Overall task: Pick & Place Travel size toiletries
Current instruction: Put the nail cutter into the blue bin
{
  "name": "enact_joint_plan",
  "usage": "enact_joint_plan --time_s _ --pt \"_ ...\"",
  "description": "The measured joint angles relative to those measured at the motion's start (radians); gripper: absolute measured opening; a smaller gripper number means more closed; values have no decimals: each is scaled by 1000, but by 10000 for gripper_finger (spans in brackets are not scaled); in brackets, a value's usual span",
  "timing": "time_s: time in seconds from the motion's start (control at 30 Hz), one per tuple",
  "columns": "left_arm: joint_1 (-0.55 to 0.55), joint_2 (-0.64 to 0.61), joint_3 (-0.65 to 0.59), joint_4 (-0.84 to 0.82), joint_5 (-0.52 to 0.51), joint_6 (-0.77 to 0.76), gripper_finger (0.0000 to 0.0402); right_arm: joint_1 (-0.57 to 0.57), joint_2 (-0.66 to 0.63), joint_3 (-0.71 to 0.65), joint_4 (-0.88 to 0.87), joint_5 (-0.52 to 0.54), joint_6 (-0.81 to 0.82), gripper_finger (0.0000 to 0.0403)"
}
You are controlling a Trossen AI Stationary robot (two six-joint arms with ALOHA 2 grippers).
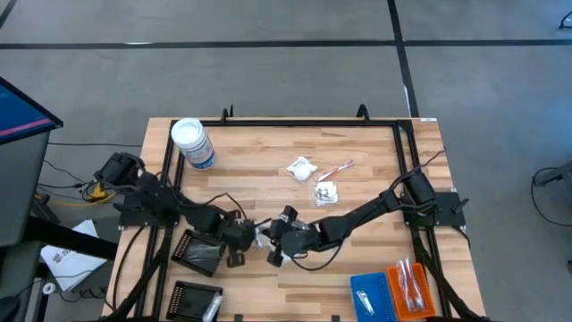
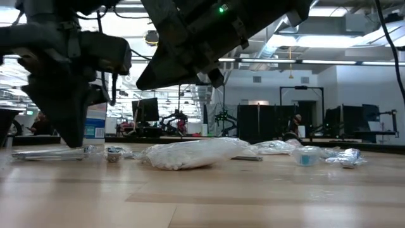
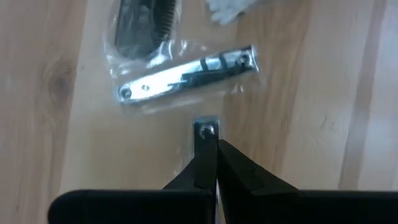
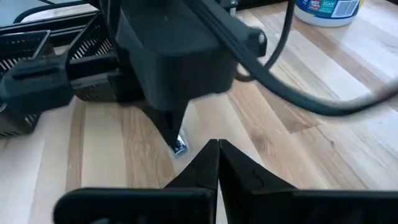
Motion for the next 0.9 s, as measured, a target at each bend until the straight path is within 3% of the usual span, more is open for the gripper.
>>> enact_joint_plan --time_s 0.47,0.7,0.9 --pt "144 3 1 134 32 179 0 0 0 0 -19 0 1 1" --pt "49 -62 1 89 53 108 0 1 0 0 -84 -1 27 1" --pt "15 30 1 158 67 73 0 4 0 0 -95 -1 52 1"
